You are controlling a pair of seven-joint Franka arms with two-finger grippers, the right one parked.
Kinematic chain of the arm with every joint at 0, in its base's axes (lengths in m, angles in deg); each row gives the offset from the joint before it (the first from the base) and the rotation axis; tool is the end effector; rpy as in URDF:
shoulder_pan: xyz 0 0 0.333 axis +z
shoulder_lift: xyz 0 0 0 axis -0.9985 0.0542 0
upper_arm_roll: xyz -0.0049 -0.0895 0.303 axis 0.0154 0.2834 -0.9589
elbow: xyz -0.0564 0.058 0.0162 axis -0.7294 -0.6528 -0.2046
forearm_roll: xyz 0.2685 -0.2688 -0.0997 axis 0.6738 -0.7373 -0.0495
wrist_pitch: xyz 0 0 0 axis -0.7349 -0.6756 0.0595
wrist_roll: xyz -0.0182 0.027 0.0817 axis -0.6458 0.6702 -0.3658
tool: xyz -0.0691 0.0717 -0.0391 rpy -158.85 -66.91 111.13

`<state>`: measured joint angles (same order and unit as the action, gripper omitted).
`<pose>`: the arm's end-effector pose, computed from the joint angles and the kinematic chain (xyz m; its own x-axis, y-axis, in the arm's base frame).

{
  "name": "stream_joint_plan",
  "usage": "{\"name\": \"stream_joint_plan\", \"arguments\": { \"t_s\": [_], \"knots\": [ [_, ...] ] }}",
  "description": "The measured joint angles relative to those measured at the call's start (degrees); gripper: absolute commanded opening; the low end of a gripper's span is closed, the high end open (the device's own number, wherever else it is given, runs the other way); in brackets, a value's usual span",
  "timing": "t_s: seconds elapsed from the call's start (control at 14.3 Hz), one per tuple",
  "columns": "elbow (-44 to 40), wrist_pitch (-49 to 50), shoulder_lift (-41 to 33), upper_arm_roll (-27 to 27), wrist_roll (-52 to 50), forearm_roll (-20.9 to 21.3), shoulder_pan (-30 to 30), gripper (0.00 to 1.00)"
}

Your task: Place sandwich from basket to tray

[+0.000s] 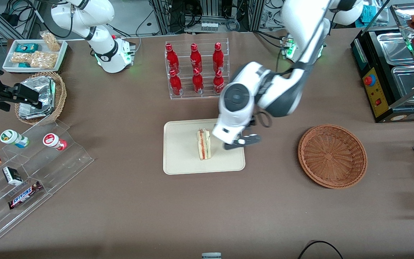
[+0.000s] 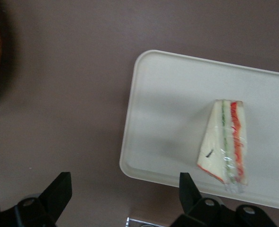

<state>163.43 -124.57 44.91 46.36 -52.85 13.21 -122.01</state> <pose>0.5523 -0.3949 0.3932 0.9621 0.2301 -0.1462 0.2155 -0.9704 -0.1092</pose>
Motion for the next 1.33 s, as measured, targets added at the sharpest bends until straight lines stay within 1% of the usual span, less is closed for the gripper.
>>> {"name": "stream_joint_plan", "arguments": {
  "t_s": [0.28,0.35,0.49,0.7,0.84,1.05,1.19,1.33],
  "knots": [
    [10.76,1.08,-9.91,-0.33,15.86,0.46,9.37,1.00],
    [12.85,2.24,-12.58,-0.36,19.96,1.19,11.79,1.00],
    [14.75,7.27,-17.50,-0.42,27.52,3.98,16.52,1.00],
    [15.10,11.24,-23.87,-0.48,39.07,4.82,24.14,1.00],
    [15.06,11.95,-27.08,-0.50,42.54,4.82,28.09,1.00],
    [14.77,11.97,-30.56,-0.04,43.65,4.47,32.58,1.00],
    [13.73,11.96,-31.62,1.72,43.75,1.79,37.50,1.00],
    [13.16,11.93,-31.77,2.40,44.05,0.22,40.29,1.00]
  ]
}}
